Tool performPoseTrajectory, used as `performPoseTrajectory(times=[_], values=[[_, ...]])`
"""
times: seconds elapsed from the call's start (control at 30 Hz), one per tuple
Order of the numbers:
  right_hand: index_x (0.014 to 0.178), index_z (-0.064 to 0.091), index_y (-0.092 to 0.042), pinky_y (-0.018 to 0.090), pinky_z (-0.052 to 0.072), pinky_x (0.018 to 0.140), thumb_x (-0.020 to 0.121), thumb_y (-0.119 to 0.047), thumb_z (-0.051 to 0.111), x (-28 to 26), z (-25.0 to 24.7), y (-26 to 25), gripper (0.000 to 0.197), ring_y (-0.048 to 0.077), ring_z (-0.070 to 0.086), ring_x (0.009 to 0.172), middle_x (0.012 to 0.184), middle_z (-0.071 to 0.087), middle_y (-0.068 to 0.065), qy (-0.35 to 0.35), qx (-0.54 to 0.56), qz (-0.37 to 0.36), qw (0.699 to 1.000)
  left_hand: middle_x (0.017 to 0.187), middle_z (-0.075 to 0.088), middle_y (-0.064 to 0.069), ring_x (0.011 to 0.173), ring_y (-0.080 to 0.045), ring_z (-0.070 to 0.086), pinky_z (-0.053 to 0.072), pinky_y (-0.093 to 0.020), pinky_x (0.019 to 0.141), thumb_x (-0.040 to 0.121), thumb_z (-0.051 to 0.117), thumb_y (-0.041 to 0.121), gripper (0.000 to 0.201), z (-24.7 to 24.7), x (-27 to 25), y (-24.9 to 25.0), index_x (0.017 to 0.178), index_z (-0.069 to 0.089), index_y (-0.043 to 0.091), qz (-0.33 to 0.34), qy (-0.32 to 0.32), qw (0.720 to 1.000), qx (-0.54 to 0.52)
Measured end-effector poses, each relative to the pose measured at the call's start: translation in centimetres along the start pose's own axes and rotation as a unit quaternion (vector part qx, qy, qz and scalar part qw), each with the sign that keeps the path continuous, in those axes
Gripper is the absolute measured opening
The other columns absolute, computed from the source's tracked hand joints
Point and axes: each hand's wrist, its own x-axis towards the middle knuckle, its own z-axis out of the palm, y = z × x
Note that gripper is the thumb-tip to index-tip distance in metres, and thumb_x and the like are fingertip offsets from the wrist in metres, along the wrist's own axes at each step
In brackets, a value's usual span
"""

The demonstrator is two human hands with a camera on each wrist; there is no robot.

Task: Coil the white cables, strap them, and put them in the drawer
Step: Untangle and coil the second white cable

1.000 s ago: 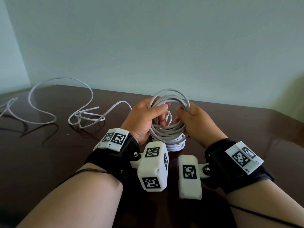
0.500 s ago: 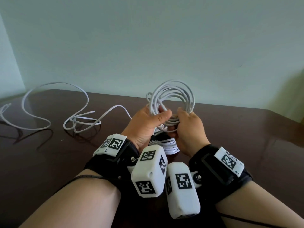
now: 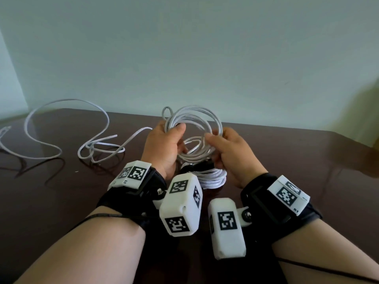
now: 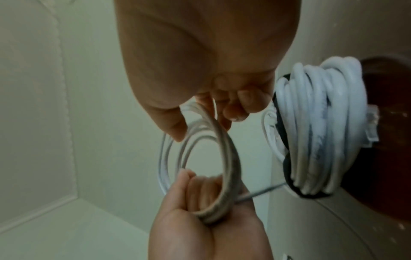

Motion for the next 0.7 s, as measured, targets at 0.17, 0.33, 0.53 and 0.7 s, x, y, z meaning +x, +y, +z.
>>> performPoseTrajectory(times=[0.17, 0.33, 0.53, 0.7], values=[[0.136, 0.036, -0.022, 0.018, 0.049, 0.083, 0.09, -0.019, 0.056, 0.0, -0.7, -0.5, 0.05, 0.007, 0.059, 0.095, 0.116, 0.057, -0.002, 0.009, -0.117, -0.097, 0.988, 0.047, 0.056, 0.013, 0.044, -0.005, 0.05, 0.045, -0.031, 0.059, 0.09, 0.06, 0.016, 0.015, 0.4, -0.8, 0.1, 0.077, 0.063, 0.022, 0.06, -0.055, 0.984, 0.159], [0.12, 0.049, -0.019, 0.042, 0.053, 0.09, 0.092, -0.011, 0.048, -0.2, -0.3, 0.3, 0.029, 0.023, 0.067, 0.091, 0.104, 0.068, 0.012, -0.053, -0.072, -0.046, 0.995, 0.044, 0.043, 0.001, 0.04, -0.01, 0.038, 0.037, -0.017, 0.045, 0.088, 0.048, -0.005, 0.016, 0.9, -1.4, 0.1, 0.08, 0.055, 0.008, -0.022, -0.116, 0.992, -0.031], [0.095, 0.062, -0.01, 0.034, 0.05, 0.072, 0.092, -0.026, 0.053, 0.0, -1.7, -0.6, 0.018, 0.023, 0.062, 0.076, 0.086, 0.068, 0.005, -0.045, -0.262, -0.085, 0.96, 0.043, 0.038, 0.0, 0.037, -0.011, 0.034, 0.036, -0.021, 0.043, 0.077, 0.054, -0.001, 0.006, 0.4, -1.2, 0.4, 0.081, 0.056, 0.002, -0.044, -0.144, 0.988, -0.035], [0.085, 0.065, -0.011, 0.021, 0.043, 0.057, 0.088, -0.028, 0.062, 0.0, -3.0, -1.1, 0.018, 0.017, 0.06, 0.069, 0.076, 0.065, 0.005, -0.057, -0.332, -0.065, 0.939, 0.044, 0.048, -0.005, 0.038, -0.015, 0.045, 0.04, -0.022, 0.044, 0.076, 0.06, -0.002, 0.008, 0.3, -1.0, 0.3, 0.079, 0.061, 0.006, -0.014, -0.15, 0.986, 0.076]])
